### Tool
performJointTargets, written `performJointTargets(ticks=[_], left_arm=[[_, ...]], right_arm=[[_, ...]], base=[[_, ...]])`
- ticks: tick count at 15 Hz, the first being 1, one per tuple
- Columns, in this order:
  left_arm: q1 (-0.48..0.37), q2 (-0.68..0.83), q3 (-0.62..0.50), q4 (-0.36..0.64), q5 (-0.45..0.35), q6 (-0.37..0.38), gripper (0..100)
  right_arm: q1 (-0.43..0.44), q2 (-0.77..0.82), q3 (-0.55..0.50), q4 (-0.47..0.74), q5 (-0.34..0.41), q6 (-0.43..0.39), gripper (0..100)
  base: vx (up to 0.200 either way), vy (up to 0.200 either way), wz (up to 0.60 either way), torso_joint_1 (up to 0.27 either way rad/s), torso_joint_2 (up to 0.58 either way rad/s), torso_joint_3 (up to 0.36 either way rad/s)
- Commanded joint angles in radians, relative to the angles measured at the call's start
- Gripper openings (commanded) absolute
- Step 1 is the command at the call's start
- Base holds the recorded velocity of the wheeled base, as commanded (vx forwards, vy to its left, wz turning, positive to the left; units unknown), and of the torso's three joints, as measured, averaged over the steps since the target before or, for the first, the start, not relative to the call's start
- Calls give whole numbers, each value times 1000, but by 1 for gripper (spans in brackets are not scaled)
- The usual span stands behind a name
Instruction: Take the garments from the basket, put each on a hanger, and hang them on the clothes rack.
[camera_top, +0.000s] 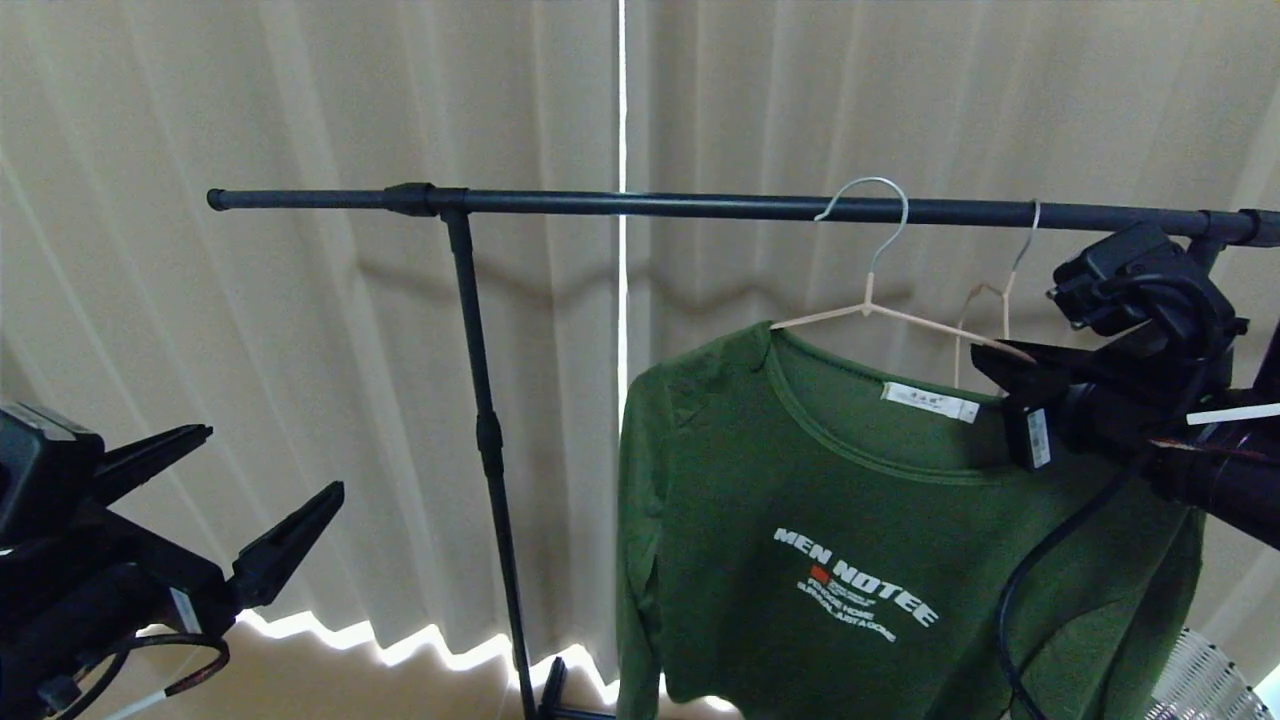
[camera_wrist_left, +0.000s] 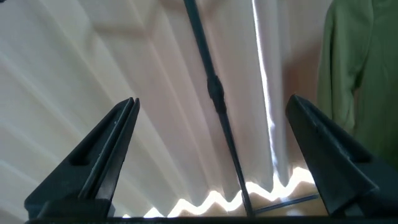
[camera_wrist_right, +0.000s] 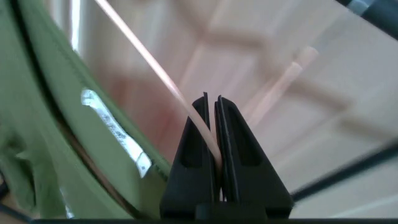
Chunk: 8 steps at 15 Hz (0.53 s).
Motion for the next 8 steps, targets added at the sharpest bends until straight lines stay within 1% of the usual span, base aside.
performJointTargets(ticks=[1, 3, 4, 6, 8], left_arm=[[0, 3, 8, -1, 0, 0, 100], [0, 1, 16, -1, 0, 0, 100], [0, -1, 14, -1, 0, 0, 100], [0, 1, 14, -1, 0, 0, 100], [0, 1, 12, -1, 0, -1, 100]], right_arm=[[-15, 4, -4, 0, -3, -1, 0], [-44, 16, -15, 0, -8, -3, 0], [-65, 38, -36, 0, -18, -3, 0], [-82, 78, -76, 0, -35, -3, 0], [-82, 111, -113, 0, -84, -3, 0]], base=[[0, 0, 0, 0, 0, 0], [0, 0, 0, 0, 0, 0], [0, 0, 0, 0, 0, 0], [0, 0, 0, 0, 0, 0], [0, 0, 0, 0, 0, 0]])
